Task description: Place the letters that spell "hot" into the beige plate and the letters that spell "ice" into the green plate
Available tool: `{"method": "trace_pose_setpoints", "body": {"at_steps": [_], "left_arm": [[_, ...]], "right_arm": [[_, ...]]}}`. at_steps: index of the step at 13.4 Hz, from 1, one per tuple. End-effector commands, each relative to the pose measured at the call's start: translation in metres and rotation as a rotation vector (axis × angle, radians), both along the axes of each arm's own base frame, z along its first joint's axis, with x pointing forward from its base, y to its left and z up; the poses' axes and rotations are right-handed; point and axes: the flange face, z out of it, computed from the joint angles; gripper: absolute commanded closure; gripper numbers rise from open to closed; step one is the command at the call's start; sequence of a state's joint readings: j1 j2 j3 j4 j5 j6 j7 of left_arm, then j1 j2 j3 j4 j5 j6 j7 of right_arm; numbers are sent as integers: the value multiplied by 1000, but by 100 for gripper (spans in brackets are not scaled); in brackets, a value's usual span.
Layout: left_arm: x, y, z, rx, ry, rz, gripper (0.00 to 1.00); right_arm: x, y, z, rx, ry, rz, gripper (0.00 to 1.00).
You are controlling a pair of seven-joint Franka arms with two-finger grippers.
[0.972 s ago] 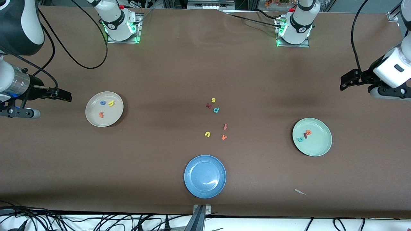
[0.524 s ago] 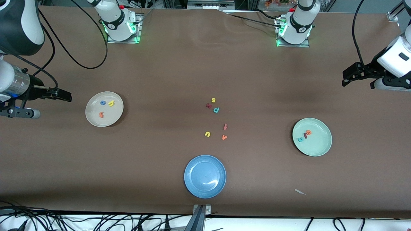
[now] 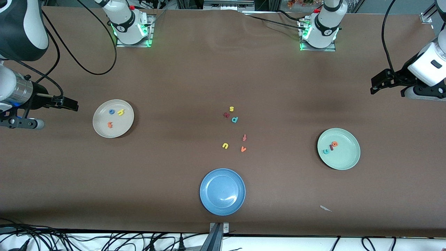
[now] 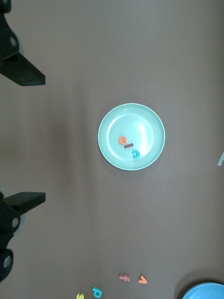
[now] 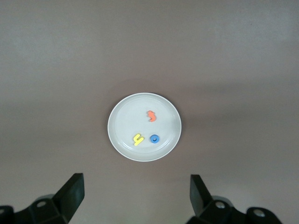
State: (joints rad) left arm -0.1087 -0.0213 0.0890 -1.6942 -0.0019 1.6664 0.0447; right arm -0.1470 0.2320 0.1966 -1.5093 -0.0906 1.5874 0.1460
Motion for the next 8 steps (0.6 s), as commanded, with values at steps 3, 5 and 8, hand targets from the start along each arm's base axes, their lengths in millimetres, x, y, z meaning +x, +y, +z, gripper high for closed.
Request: {"method": "trace_pose_setpoints", "body": {"at_steps": [3, 5, 8], "left_arm": [[-2, -1, 2, -15, 20, -3, 0], [-5, -1, -1, -14, 46, -5, 0], [-5, 1, 0, -11, 47, -4, 0]], "right_arm": [[3, -3, 0, -42, -8, 12, 0], [3, -2, 0, -42, -8, 12, 0], [3, -3, -2, -39, -5, 11, 0]]}}
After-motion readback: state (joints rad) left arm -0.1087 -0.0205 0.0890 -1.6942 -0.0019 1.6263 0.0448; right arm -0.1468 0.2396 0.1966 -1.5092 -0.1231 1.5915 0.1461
